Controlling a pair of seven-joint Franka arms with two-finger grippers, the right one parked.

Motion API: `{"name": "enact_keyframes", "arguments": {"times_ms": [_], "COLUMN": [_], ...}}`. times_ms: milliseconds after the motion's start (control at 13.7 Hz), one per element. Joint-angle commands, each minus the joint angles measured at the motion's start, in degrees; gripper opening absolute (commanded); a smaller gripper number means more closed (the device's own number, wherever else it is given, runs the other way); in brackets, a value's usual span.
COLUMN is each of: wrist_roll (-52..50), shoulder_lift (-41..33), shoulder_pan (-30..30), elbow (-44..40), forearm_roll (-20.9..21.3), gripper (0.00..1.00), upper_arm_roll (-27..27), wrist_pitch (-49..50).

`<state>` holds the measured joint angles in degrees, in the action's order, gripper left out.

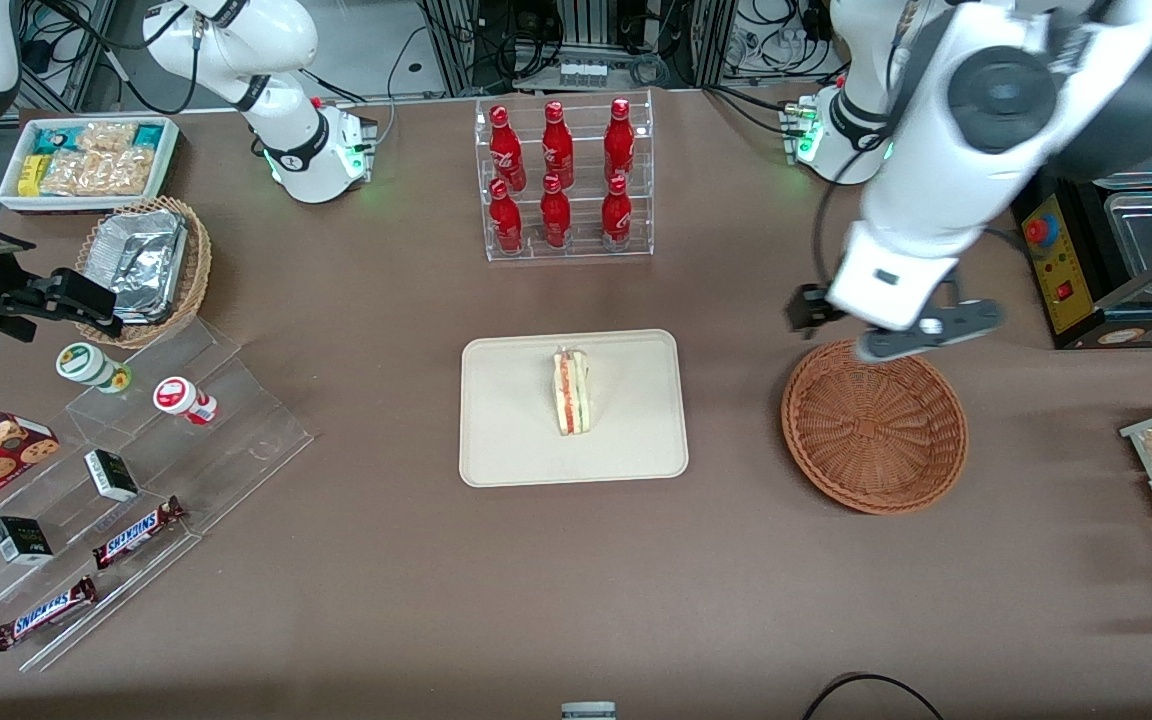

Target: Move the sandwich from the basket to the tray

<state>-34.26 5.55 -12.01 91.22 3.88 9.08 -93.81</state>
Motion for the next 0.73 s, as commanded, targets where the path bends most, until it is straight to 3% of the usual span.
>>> {"name": "enact_keyframes", "arguments": {"times_ms": [0,293,659], "wrist_roll": [5.24,12.80,26.06], "shoulder_lift": [-2.56,-4.49,-5.82], "shoulder_pan": [3.64,10.23,15.61], "elbow": [1.60,1.42,1.33], "forearm_roll": [-0.89,-4.39,-4.67], "gripper": [1.00,1.00,1.00], "upper_arm_roll": [0.50,0.23,-0.99], "wrist_pitch": [1.44,1.53,5.04]}}
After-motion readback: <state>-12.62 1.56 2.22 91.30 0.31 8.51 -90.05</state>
